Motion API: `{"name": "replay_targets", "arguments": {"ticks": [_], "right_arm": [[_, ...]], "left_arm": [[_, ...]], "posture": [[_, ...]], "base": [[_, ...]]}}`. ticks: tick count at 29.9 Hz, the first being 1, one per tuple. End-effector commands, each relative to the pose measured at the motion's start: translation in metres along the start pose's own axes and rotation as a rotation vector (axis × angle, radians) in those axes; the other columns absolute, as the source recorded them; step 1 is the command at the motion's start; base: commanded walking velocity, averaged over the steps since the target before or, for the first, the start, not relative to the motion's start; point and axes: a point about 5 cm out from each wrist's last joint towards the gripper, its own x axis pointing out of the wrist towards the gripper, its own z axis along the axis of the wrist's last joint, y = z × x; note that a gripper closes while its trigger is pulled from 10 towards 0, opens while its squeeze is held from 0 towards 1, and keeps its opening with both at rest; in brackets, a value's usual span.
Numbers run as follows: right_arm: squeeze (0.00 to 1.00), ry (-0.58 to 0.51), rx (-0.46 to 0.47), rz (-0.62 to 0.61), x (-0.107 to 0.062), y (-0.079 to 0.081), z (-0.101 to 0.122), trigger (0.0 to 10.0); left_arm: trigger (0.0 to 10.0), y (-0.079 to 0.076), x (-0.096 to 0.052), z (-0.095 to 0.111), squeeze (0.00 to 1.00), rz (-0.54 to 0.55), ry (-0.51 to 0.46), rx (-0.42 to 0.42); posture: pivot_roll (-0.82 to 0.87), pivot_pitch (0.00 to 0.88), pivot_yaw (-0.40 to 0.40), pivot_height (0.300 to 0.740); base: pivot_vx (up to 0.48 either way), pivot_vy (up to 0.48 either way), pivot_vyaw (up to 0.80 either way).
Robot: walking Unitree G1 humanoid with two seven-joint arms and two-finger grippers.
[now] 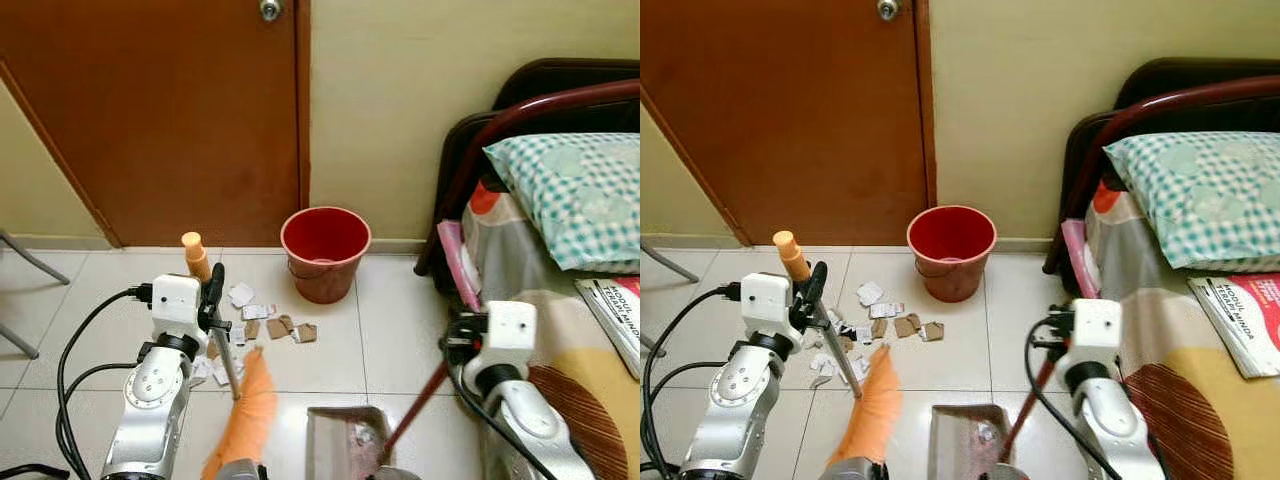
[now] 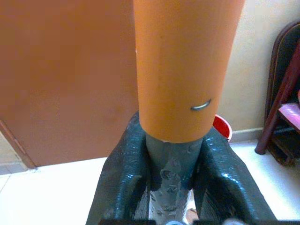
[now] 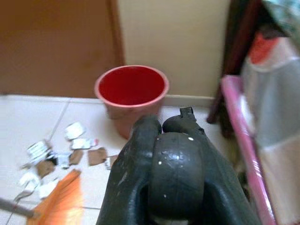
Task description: Sweep floor
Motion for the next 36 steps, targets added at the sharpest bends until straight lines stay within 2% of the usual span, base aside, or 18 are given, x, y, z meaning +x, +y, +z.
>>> {"name": "replay_targets", "arguments": {"ticks": [1,4,7,10,13,18,23,28,30,36], "right_arm": [[0.0,-0.035,-0.028,-0.031,0.006,-0.009,0.006,10.0],[0.0,-0.075,-0.016,-0.083,0.015,-0.011,0.01,10.0],[0.0,-0.119,-0.018,-0.098,0.021,-0.003,0.013,10.0],[0.0,-0.122,0.08,-0.182,0.028,0.001,0.008,10.0],[0.0,-0.143,0.111,-0.231,0.035,0.0,0.011,10.0],[0.0,-0.191,0.084,-0.188,0.039,0.003,0.024,10.0],[0.0,-0.221,0.078,-0.202,0.044,-0.006,0.032,10.0],[0.0,-0.207,0.092,-0.215,0.044,-0.007,0.026,10.0],[0.0,-0.175,0.131,-0.233,0.042,-0.006,0.016,10.0],[0.0,-0.187,0.128,-0.222,0.042,-0.004,0.018,10.0]], "left_arm": [[10.0,-0.004,-0.004,-0.005,0.0,-0.026,0.026,0.024],[10.0,-0.003,-0.004,-0.006,0.0,0.011,0.026,0.005],[10.0,-0.004,-0.007,-0.008,0.0,0.038,0.027,-0.01],[10.0,-0.008,-0.011,-0.008,0.0,0.031,0.018,-0.012],[10.0,-0.007,-0.008,-0.005,0.0,0.039,0.004,-0.023],[10.0,-0.004,-0.002,0.001,0.0,0.034,-0.018,-0.018],[10.0,-0.004,0.002,0.006,0.0,0.043,-0.039,-0.021],[10.0,-0.006,0.002,0.007,0.0,0.045,-0.042,-0.026],[10.0,-0.006,0.0,0.006,0.0,0.047,-0.04,-0.031],[10.0,-0.006,0.0,0.005,0.0,0.044,-0.034,-0.03]], "posture": [[-0.04,0.034,0.034,0.74],[-0.03,0.031,0.022,0.74],[-0.03,0.025,0.014,0.74],[-0.03,0.024,0.009,0.74],[-0.03,0.035,0.013,0.74],[-0.04,0.032,0.011,0.74],[-0.05,0.039,0.001,0.74],[-0.05,0.043,0.001,0.74],[-0.04,0.047,0.001,0.74],[-0.05,0.051,0.002,0.74]], "base": [[0.0,0.0,0.0],[0.0,0.0,0.0],[0.0,0.0,0.0],[0.0,0.0,0.0],[0.0,0.0,0.0],[0.0,0.0,0.0],[0.25,0.0,0.0],[0.274,0.0,0.0],[0.3,0.0,0.0],[0.299,0.0,0.0]]}}
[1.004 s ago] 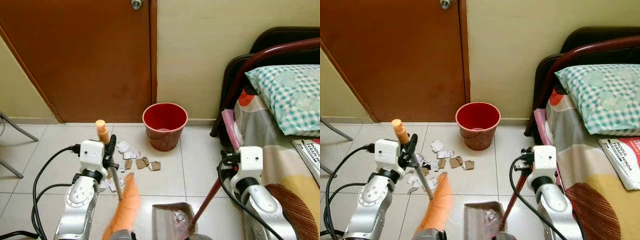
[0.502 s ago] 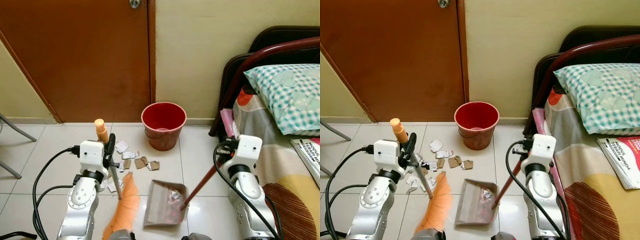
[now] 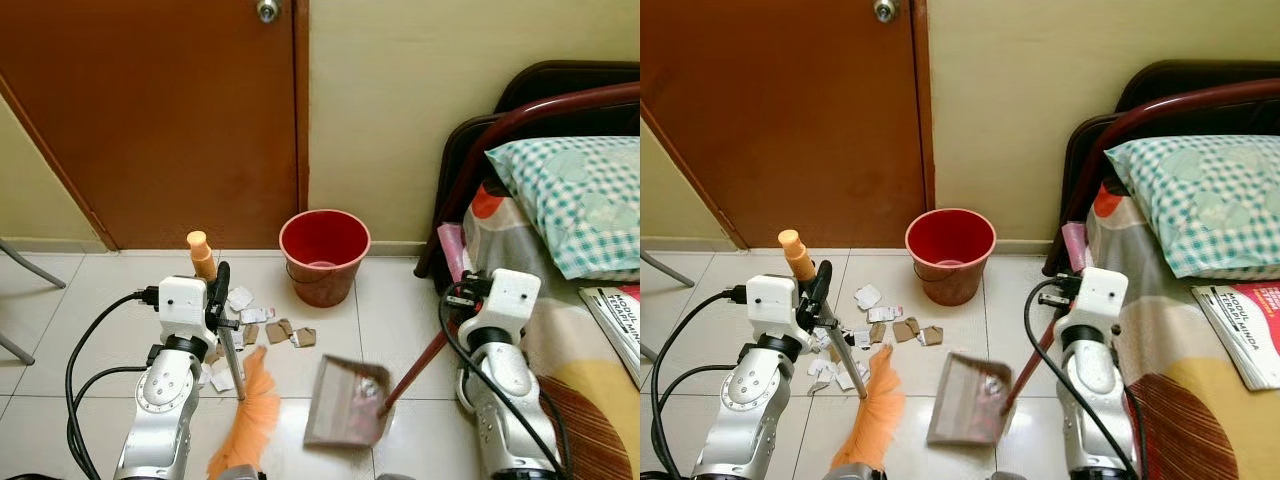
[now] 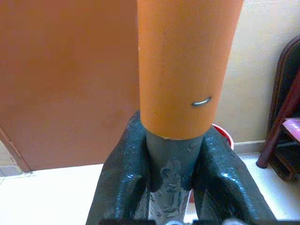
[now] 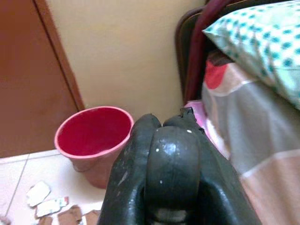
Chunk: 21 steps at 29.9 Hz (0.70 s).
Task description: Sweep floor
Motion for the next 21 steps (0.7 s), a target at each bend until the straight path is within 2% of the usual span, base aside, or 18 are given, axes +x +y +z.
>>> {"name": "replay_targets", "arguments": {"ticks": [1,8,21], "right_arm": [[0.0,-0.033,0.007,0.011,0.0028,0.0017,0.0076,10.0],[0.0,-0.047,0.001,0.002,0.007,-0.0027,0.0111,10.0],[0.0,-0.047,-0.001,0.004,0.0088,-0.0016,0.0108,10.0]], "left_arm": [[10.0,0.0014,-0.0011,-0.0001,0.0,0.004,0.005,-0.004],[10.0,-0.0004,0.001,0.0007,0.0,0.001,0.002,-0.006],[10.0,-0.0002,0.0022,0.0011,0.0,-0.001,0.001,-0.006]], "posture": [[-0.05,0.051,0.002,0.74],[-0.05,0.053,0.0,0.74],[-0.05,0.054,0.001,0.74]], "base": [[0.296,0.0,0.0],[0.295,0.0,0.0],[0.272,0.0,0.0]]}}
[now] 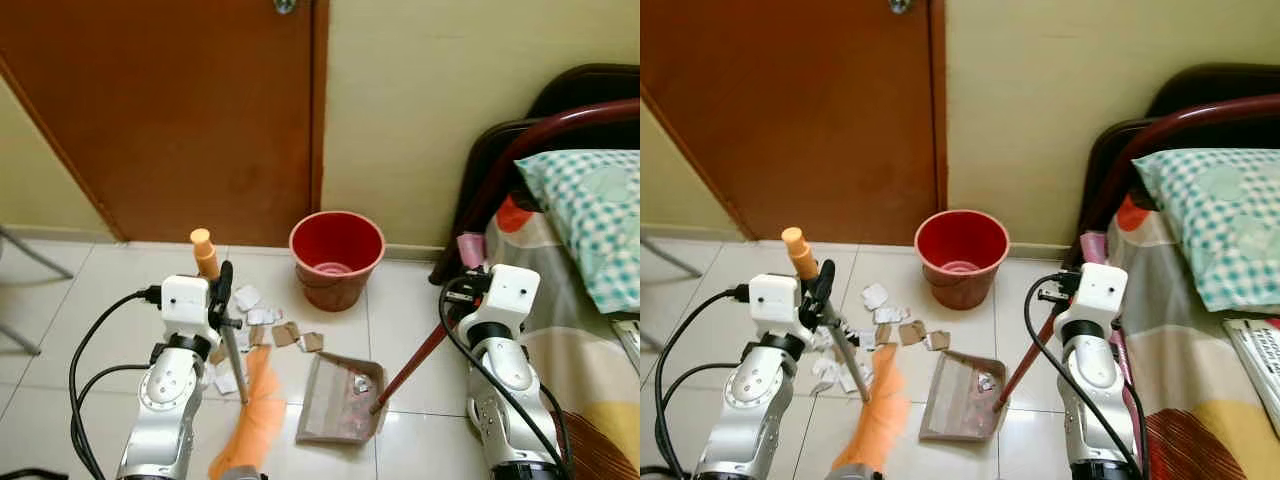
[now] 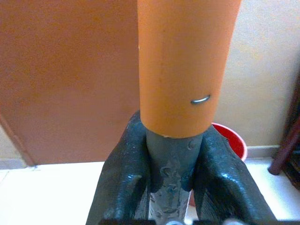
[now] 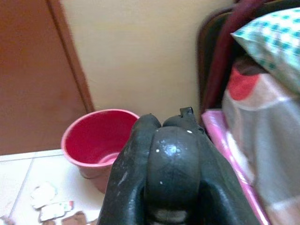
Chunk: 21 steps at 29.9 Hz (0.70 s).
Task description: Sweep floor
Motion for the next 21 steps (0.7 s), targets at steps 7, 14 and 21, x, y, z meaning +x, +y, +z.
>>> {"name": "replay_targets", "arguments": {"ticks": [7,14,21], "right_arm": [[0.0,-0.035,0.001,-0.01,0.005,-0.0017,0.0061,10.0],[0.0,-0.036,0.008,-0.005,0.0055,0.0018,0.0045,10.0],[0.0,-0.019,-0.002,0.016,0.0062,0.0029,0.0006,10.0]], "left_arm": [[10.0,0.0001,0.0037,0.0004,0.0,-0.003,0.008,0.008],[10.0,0.0004,0.0064,0.0042,0.0,-0.011,-0.005,0.02],[10.0,-0.0049,0.0082,0.0056,0.0,-0.009,-0.015,0.016]], "posture": [[-0.03,0.056,0.01,0.74],[0.05,0.062,-0.003,0.74],[0.07,0.056,-0.034,0.74]], "base": [[0.0,0.0,0.0],[0.0,0.0,0.0],[0.0,0.0,0.0]]}}
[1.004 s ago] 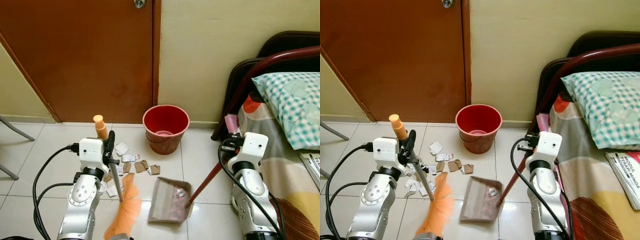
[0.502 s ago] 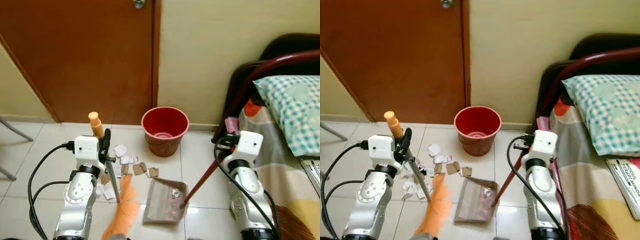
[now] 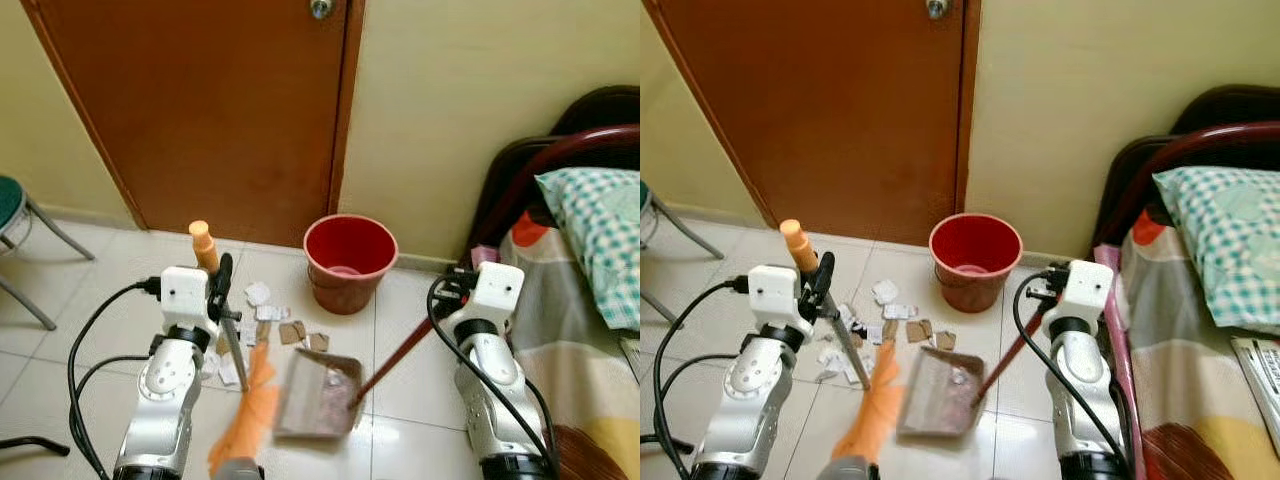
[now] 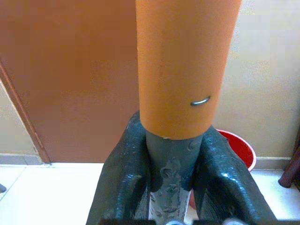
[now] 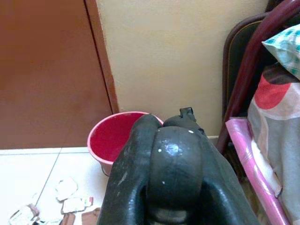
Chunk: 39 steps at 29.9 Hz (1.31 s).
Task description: Sweep floor
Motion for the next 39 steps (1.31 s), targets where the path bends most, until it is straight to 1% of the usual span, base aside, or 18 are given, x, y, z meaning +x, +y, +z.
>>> {"name": "replay_targets", "arguments": {"ticks": [1,16,22,27,30,33,35,37,39], "right_arm": [[0.0,-0.024,-0.012,-0.01,0.003,-0.002,0.005,10.0],[0.0,-0.03,-0.001,0.002,0.011,0.002,0.007,10.0],[0.0,-0.062,0.002,0.014,0.02,0.003,0.021,10.0],[0.0,-0.069,0.008,0.019,0.021,0.004,0.026,10.0],[0.0,-0.116,0.051,0.047,0.026,0.011,0.045,10.0],[0.0,-0.137,0.075,0.08,0.031,0.018,0.057,10.0],[0.0,-0.152,0.071,0.119,0.033,0.025,0.066,10.0],[0.0,-0.188,0.087,0.167,0.04,0.033,0.083,10.0],[0.0,-0.206,0.094,0.181,0.043,0.035,0.091,10.0]], "left_arm": [[10.0,-0.003,0.001,0.0,0.0,-0.005,0.002,0.012],[10.0,-0.001,0.005,0.003,0.0,-0.001,-0.004,0.023],[10.0,-0.002,0.005,0.005,0.0,-0.003,-0.011,0.031],[10.0,-0.001,0.005,0.005,0.0,-0.001,-0.012,0.033],[10.0,-0.001,0.004,0.002,0.0,-0.008,0.002,0.04],[10.0,-0.003,0.007,0.005,0.0,-0.017,-0.004,0.042],[10.0,-0.003,0.008,0.006,0.0,-0.022,-0.005,0.054],[10.0,-0.003,0.008,0.005,0.0,-0.026,0.005,0.056],[10.0,-0.003,0.007,0.004,0.0,-0.029,0.009,0.057]], "posture": [[0.07,0.055,-0.031,0.74],[0.08,0.048,-0.032,0.74],[0.01,0.051,-0.036,0.74],[0.01,0.054,-0.034,0.74],[0.01,0.059,-0.024,0.74],[0.01,0.059,-0.024,0.74],[0.01,0.067,-0.017,0.74],[0.01,0.068,-0.014,0.74],[0.01,0.066,-0.011,0.74]], "base": [[0.0,0.0,0.0],[0.0,0.0,0.0],[0.0,0.0,0.0],[0.0,0.0,0.0],[0.0,0.0,0.0],[0.0,0.0,0.0],[0.0,0.0,0.0],[0.0,0.0,0.0],[0.0,0.0,0.0]]}}
